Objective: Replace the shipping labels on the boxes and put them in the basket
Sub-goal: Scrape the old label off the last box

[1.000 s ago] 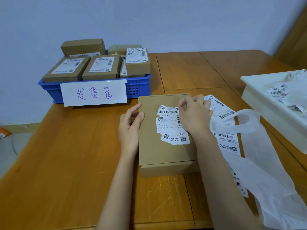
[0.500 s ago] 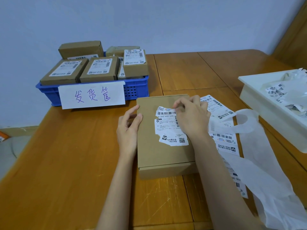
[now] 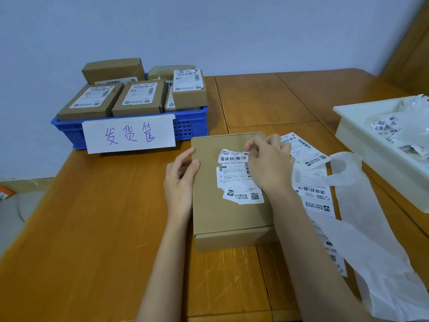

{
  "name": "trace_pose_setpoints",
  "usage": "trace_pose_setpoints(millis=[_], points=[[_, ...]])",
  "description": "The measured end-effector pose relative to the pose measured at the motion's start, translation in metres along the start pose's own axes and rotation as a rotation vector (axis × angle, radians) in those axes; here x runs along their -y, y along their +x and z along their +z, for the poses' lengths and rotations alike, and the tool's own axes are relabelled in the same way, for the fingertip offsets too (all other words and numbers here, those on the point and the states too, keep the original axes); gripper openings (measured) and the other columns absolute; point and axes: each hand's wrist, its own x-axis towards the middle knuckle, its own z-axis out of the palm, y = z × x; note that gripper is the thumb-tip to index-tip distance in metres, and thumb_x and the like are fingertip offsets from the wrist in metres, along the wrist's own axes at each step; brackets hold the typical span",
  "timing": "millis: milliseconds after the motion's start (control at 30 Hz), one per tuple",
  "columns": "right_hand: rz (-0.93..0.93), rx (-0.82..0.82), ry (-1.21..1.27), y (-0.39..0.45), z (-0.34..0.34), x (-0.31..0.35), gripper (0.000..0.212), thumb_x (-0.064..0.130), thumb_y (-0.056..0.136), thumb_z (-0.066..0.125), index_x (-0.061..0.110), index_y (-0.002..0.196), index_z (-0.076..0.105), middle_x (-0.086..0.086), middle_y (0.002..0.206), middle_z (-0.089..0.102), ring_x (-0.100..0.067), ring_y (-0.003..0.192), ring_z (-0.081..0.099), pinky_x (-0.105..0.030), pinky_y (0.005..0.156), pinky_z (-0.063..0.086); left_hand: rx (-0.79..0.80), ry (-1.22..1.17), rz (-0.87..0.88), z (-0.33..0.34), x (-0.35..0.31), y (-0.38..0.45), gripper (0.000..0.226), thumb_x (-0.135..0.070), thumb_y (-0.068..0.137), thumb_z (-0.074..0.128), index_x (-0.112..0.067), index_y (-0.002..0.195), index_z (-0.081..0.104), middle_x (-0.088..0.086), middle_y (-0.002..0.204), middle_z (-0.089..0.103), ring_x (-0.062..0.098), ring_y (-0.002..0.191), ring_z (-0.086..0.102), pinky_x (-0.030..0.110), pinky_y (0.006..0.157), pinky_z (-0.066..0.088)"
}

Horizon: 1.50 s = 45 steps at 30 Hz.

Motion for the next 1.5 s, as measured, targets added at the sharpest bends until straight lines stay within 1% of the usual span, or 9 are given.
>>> trace_pose_setpoints(millis=[233, 400, 533, 733, 900, 1033, 1167, 1333, 1500], points=[[0.010, 0.004, 0.079, -0.002, -0.003, -0.001, 0.024, 0.012, 0.093, 0.047, 0.029, 0.094, 0.064, 0.008, 0.112, 0.046, -0.021, 0.115, 0.036, -0.032, 0.088, 0.025, -0.003, 0.000, 0.007, 0.000, 0.000, 0.000, 0.030, -0.022, 0.096, 0.063, -0.030, 0.125, 0.066, -0.004, 0.115, 0.057, -0.015, 0.085, 0.056, 0.002, 0.071, 0.041], [-0.008, 0.000, 0.002, -0.002, -0.002, 0.002, 0.024, 0.016, 0.097, 0.044, 0.032, 0.100, 0.061, 0.006, 0.116, 0.044, -0.023, 0.115, 0.036, -0.035, 0.094, 0.028, -0.001, -0.003, -0.008, -0.001, 0.001, 0.000, 0.030, -0.025, 0.096, 0.063, -0.032, 0.125, 0.067, 0.001, 0.121, 0.058, 0.004, 0.102, 0.060, 0.011, 0.078, 0.044], [-0.025, 0.012, -0.055, -0.002, -0.001, 0.004, 0.022, 0.014, 0.097, 0.043, 0.030, 0.100, 0.058, 0.005, 0.114, 0.039, -0.025, 0.114, 0.034, -0.036, 0.094, 0.027, 0.011, -0.002, -0.005, -0.001, 0.001, 0.001, 0.030, -0.025, 0.097, 0.062, -0.031, 0.126, 0.066, 0.001, 0.121, 0.058, -0.001, 0.097, 0.059, 0.011, 0.076, 0.045], [-0.015, 0.058, -0.019, -0.001, -0.002, 0.002, 0.025, 0.007, 0.090, 0.041, 0.025, 0.094, 0.057, 0.006, 0.111, 0.041, -0.022, 0.110, 0.033, -0.033, 0.086, 0.022, 0.001, -0.002, -0.004, 0.000, 0.004, 0.001, 0.030, -0.023, 0.096, 0.064, -0.031, 0.125, 0.067, 0.005, 0.121, 0.060, 0.010, 0.102, 0.061, 0.019, 0.082, 0.046], [0.051, -0.087, 0.150, -0.001, -0.002, -0.002, 0.023, 0.006, 0.092, 0.048, 0.022, 0.098, 0.064, 0.002, 0.112, 0.052, -0.023, 0.111, 0.043, -0.042, 0.091, 0.043, 0.001, 0.000, -0.002, -0.001, 0.003, 0.001, 0.030, -0.023, 0.096, 0.063, -0.030, 0.125, 0.067, 0.004, 0.121, 0.059, 0.003, 0.097, 0.060, 0.018, 0.082, 0.047], [0.085, -0.071, 0.224, 0.006, -0.002, -0.004, 0.021, 0.008, 0.089, 0.055, 0.025, 0.083, 0.066, 0.004, 0.101, 0.045, -0.025, 0.106, 0.051, -0.044, 0.086, 0.048, 0.006, -0.013, -0.004, 0.000, 0.003, 0.001, 0.030, -0.024, 0.096, 0.062, -0.031, 0.126, 0.066, 0.002, 0.120, 0.058, -0.003, 0.093, 0.060, 0.016, 0.079, 0.047], [0.102, -0.057, 0.169, 0.010, -0.003, -0.002, 0.018, 0.017, 0.090, 0.058, 0.031, 0.080, 0.062, 0.004, 0.103, 0.042, -0.022, 0.106, 0.050, -0.041, 0.087, 0.047, 0.007, -0.012, 0.005, -0.001, 0.004, 0.001, 0.030, -0.024, 0.097, 0.062, -0.031, 0.126, 0.066, 0.000, 0.120, 0.058, -0.009, 0.090, 0.059, 0.010, 0.076, 0.047], [-0.025, -0.042, -0.046, 0.010, 0.002, 0.001, 0.018, 0.006, 0.094, 0.047, 0.019, 0.096, 0.061, -0.004, 0.113, 0.047, -0.025, 0.107, 0.044, -0.032, 0.085, 0.027, 0.004, -0.005, 0.001, 0.000, 0.004, 0.000, 0.031, -0.024, 0.097, 0.061, -0.030, 0.127, 0.065, 0.003, 0.121, 0.057, 0.003, 0.100, 0.059, 0.017, 0.082, 0.046], [-0.008, -0.048, 0.069, 0.008, 0.001, -0.001, 0.016, 0.004, 0.093, 0.050, 0.017, 0.087, 0.058, -0.003, 0.101, 0.048, -0.027, 0.089, 0.055, -0.036, 0.087, 0.040, 0.004, -0.002, 0.001, 0.000, 0.004, 0.000, 0.031, -0.025, 0.097, 0.061, -0.031, 0.127, 0.065, 0.000, 0.120, 0.056, -0.004, 0.097, 0.057, 0.016, 0.081, 0.046]])
